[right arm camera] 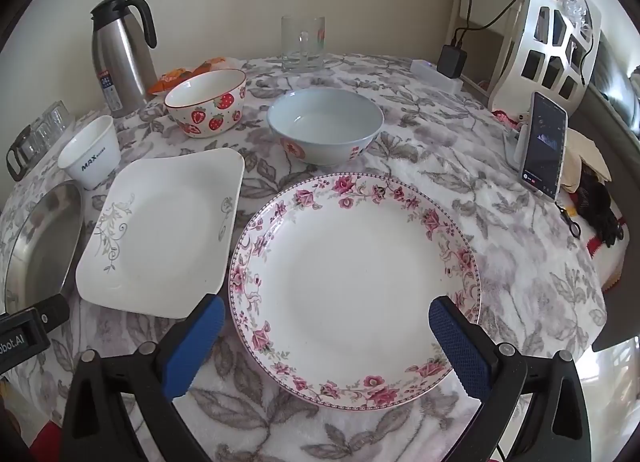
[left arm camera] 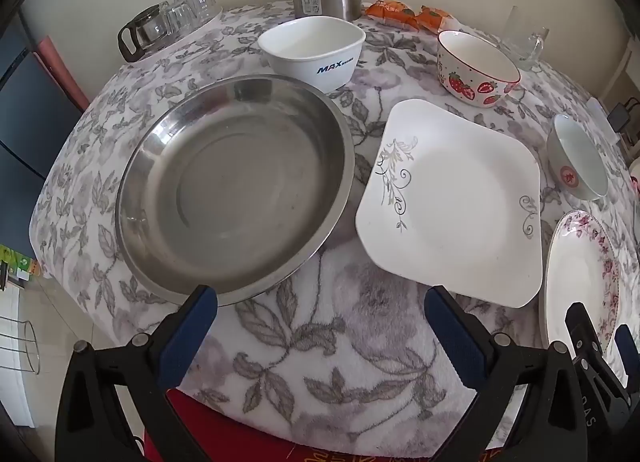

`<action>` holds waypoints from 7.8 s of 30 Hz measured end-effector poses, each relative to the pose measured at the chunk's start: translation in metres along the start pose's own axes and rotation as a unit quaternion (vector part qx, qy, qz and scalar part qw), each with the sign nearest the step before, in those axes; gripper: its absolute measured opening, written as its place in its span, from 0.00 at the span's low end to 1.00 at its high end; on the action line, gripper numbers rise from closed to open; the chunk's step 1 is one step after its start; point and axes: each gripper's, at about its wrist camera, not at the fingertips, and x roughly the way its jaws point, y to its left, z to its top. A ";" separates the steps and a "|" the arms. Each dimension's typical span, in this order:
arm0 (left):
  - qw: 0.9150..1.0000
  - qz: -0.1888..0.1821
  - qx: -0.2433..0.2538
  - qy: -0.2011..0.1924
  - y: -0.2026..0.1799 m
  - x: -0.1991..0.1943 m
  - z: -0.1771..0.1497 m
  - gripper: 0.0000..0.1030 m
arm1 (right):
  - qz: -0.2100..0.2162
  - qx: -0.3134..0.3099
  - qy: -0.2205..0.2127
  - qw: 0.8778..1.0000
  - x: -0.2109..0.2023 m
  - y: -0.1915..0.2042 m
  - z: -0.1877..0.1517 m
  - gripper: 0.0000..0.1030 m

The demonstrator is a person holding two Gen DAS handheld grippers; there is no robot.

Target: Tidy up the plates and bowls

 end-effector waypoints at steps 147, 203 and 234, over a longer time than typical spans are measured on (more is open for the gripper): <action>0.945 -0.077 -0.317 -0.020 0.232 0.096 0.039 0.37 | 0.313 -0.121 0.061 0.940 0.078 0.223 0.057 0.26; 0.929 -0.149 -0.284 -0.185 0.217 -0.021 0.042 0.37 | 0.345 -0.139 -0.080 0.925 -0.033 0.160 0.093 0.26; 0.947 -0.229 -0.180 -0.133 0.052 -0.031 0.062 0.37 | 0.280 -0.010 -0.099 0.955 -0.021 -0.008 0.106 0.26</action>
